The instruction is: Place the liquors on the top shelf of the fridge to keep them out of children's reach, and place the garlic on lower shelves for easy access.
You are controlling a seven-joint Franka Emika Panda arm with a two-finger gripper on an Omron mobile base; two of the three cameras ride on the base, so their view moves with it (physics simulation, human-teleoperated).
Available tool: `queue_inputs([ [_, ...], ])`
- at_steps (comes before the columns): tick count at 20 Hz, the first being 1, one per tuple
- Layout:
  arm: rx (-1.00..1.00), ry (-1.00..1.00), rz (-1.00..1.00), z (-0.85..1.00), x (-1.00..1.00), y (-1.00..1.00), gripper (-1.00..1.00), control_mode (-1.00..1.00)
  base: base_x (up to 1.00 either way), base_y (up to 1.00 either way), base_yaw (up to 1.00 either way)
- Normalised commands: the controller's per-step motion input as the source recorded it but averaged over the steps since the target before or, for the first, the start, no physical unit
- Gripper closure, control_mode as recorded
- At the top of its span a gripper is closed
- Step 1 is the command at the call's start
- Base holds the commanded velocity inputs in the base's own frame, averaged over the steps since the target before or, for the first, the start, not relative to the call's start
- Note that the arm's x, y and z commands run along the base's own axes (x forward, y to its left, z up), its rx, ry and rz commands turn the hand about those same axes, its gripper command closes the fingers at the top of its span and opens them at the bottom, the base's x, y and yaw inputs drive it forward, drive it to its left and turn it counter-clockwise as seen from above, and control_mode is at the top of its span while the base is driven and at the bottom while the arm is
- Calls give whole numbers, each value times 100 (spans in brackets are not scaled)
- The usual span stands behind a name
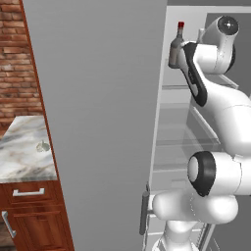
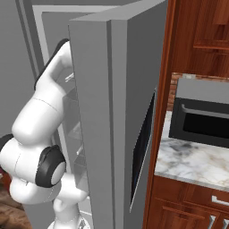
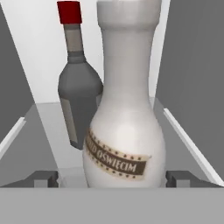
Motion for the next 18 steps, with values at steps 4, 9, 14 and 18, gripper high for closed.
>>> queue_inputs([
  [4,0,-2,0,-17,0,0,-100,-100,0,0,0],
  [9,0,-2,0,-21,-3,0,-100,-100,0,0,0],
  [14,-1,0,1,-24,-30,0,-100,-100,0,0,0],
  [18,-4,0,1,-16,-78,1,-100,-100,0,0,0],
])
